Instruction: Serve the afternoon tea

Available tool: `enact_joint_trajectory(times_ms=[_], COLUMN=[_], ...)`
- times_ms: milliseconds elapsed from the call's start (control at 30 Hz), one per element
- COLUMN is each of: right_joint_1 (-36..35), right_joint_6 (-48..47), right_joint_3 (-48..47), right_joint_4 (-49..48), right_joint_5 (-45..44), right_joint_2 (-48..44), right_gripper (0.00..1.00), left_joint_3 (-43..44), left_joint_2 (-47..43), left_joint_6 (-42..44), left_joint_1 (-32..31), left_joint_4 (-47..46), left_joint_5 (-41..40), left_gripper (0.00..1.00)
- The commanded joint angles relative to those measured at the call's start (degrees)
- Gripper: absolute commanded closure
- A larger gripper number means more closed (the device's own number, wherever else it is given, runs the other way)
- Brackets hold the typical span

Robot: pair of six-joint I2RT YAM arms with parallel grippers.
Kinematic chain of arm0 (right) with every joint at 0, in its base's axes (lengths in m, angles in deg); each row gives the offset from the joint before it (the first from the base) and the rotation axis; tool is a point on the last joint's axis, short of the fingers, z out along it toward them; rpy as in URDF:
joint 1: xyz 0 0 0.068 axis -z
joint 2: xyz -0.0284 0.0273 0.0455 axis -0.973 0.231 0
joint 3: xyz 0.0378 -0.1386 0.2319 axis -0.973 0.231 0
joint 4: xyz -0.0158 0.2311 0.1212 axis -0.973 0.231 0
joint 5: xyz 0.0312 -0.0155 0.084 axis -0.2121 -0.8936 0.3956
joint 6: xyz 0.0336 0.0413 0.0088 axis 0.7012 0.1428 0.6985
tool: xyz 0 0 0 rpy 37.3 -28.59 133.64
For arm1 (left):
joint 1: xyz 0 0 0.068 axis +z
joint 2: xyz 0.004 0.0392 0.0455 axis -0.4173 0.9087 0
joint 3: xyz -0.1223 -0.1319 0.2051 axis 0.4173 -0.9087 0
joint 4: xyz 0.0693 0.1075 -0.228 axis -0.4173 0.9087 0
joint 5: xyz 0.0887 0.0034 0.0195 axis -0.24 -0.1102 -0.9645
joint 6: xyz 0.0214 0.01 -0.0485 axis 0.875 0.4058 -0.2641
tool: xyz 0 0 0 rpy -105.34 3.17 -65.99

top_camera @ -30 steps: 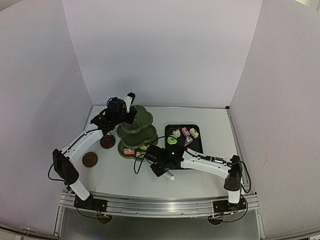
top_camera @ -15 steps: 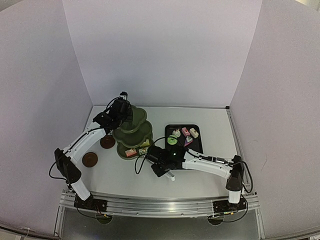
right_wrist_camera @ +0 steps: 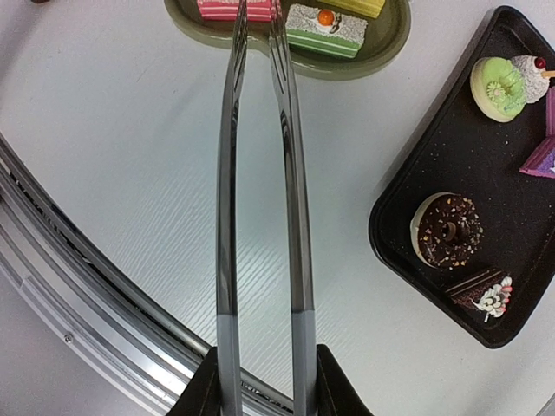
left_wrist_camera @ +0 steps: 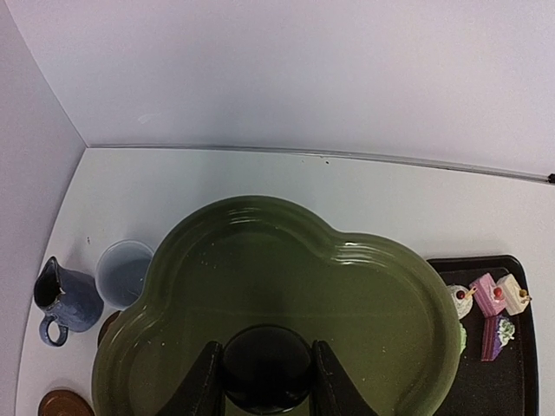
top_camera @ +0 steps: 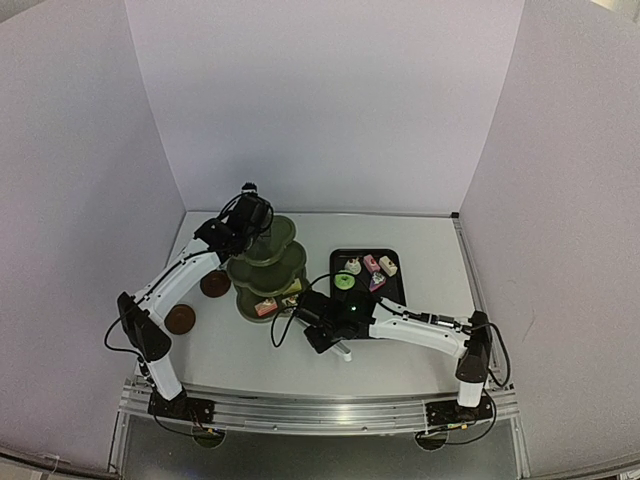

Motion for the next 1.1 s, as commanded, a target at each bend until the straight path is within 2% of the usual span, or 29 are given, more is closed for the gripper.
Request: enact_joint_trajectory(times_ms=[0,167,300,400,500,533,633,700,767,900,1067], right_joint_1=[0.27,0.27,0.23,0.23,0.24,0.26,0.22,0.22,0.24,0.23,0.20], right_joint_6=[0.65,0.61,0.74,0.99,0.96,0.97,1.09,0.93,0.81,0.43,0.28], right_joint_3=[0.45,0.75,0.96,1.47,1.53,1.43,1.90,1.97,1.95,1.84,1.51], right_joint_4=[-1.72,-1.96,-2.04,-2.20,-2.26,-2.29,-2.36,-2.34,-2.39,-2.56,-2.67], right_joint_5=[-1.40,-1.46,-1.30,-1.35,-1.32,-1.29,-1.42,-1.44,-1.38,-1.21,-1.11], right_joint_2=[-3.24,-3.52,-3.72,-4.00,-4.19,-4.28,-4.65,-4.81,-4.88,-4.90,-4.99], right_gripper=[0.73,0.73,0.73,0.73,0.73,0.73,0.73,0.73,0.73,0.73,0.73], left_joint_3=[2.95,1.26,1.46,0.73,-1.21,-2.28,-5.15,-5.86,-4.74,-1.19,2.13], left_joint_2=[-0.42,-1.79,-3.85,-5.89,-8.12,-8.87,-12.00,-12.85,-12.24,-10.12,-6.66], left_joint_6=[-1.95,0.38,5.98,10.94,16.73,19.85,28.26,30.32,34.25,50.78,62.66], left_joint_1=[-0.35,-0.35,-0.36,-0.35,-0.16,0.05,4.60,11.43,16.83,19.70,20.03], left_joint_4=[-2.64,-3.91,-6.39,-7.51,-7.82,-8.41,-8.56,-8.08,-5.70,1.76,6.72], left_joint_5=[0.27,2.31,2.92,5.33,9.68,12.57,31.70,47.87,60.61,71.77,77.84], left_gripper=[0.84,0.59,0.38,0.17,0.03,0.01,0.00,0.00,0.00,0.00,0.00])
